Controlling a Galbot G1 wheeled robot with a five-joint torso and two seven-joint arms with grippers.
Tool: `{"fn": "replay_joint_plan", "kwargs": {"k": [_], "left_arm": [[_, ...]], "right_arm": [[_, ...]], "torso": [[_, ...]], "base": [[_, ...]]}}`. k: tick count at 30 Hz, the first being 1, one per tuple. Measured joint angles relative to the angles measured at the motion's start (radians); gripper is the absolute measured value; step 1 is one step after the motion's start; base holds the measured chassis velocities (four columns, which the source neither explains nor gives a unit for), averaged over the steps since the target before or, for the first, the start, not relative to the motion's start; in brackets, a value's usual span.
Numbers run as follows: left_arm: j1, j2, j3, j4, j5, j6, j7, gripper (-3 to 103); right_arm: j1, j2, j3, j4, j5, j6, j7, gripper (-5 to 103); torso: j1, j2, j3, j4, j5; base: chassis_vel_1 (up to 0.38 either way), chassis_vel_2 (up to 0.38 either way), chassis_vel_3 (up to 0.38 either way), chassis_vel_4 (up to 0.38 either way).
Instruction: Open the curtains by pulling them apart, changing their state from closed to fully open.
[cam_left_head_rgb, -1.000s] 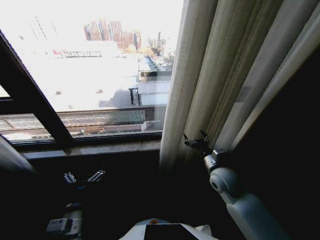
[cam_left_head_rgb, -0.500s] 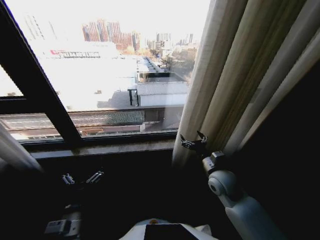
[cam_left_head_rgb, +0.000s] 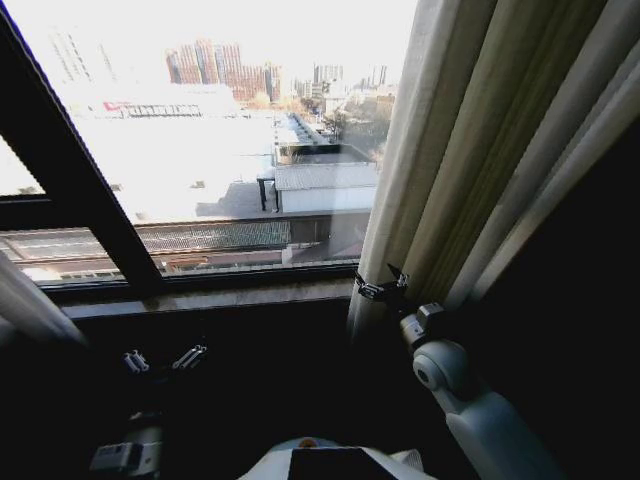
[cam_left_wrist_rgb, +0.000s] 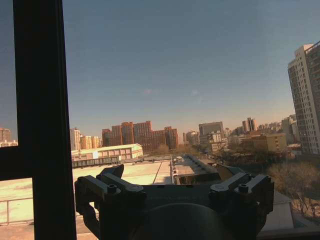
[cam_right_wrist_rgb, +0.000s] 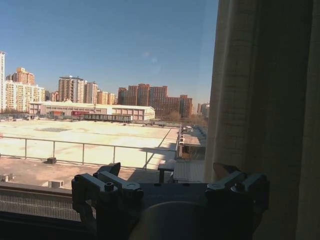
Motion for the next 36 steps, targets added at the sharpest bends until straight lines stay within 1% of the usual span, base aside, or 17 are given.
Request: {"fn": "replay_joint_plan", "kwargs": {"k": [21,29,32,36], "left_arm": [[-0.009,0.017,0.0,0.013,-0.012,-0.002,0.0,100],[-0.008,0.024,0.0,0.021,-0.015,-0.009,0.0,100],[-0.006,0.025,0.001,0.024,-0.014,-0.015,0.0,100],[0.002,0.026,0.0,0.022,-0.012,-0.017,0.001,100]], "right_arm": [[-0.001,0.006,0.002,-0.005,-0.002,0.002,0.005,100],[-0.003,0.015,0.007,-0.011,-0.016,-0.005,0.052,100],[0.014,0.016,0.007,-0.035,-0.023,-0.023,0.099,100],[0.053,0.016,-0.003,-0.064,-0.008,-0.038,0.106,100]], "torso": [[0.0,0.0,0.0,0.0001,-0.0001],[0.0,0.0,0.0,0.0,0.0],[0.0,0.0,0.0,-0.0001,-0.0001],[0.0,0.0,0.0,0.0,-0.0001]], "base": [[-0.106,0.102,0.093,-0.1],[-0.019,0.017,0.028,-0.021],[0.0,0.0,0.0,0.0],[0.0,0.0,0.0,0.0]]}}
